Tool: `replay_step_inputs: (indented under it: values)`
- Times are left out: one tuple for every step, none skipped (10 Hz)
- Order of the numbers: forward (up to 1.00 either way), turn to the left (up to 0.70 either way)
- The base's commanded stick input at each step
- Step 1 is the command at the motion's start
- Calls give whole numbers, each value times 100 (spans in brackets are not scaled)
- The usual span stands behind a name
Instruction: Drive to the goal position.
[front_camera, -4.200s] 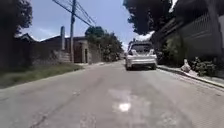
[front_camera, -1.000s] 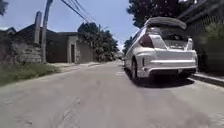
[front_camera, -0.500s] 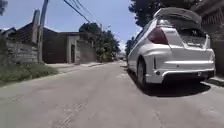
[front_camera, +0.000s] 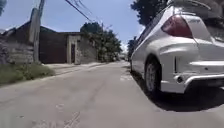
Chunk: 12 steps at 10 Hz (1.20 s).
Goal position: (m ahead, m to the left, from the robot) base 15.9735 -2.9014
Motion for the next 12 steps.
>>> replay_step_inputs:
  values:
    - [100, 0]
    - [100, 0]
    - [100, 0]
    - [100, 0]
    - [100, 0]
    - [100, 0]
    - [100, 0]
    - [100, 0]
    - [100, 0]
    - [100, 0]
    - [100, 0]
    - [100, 0]
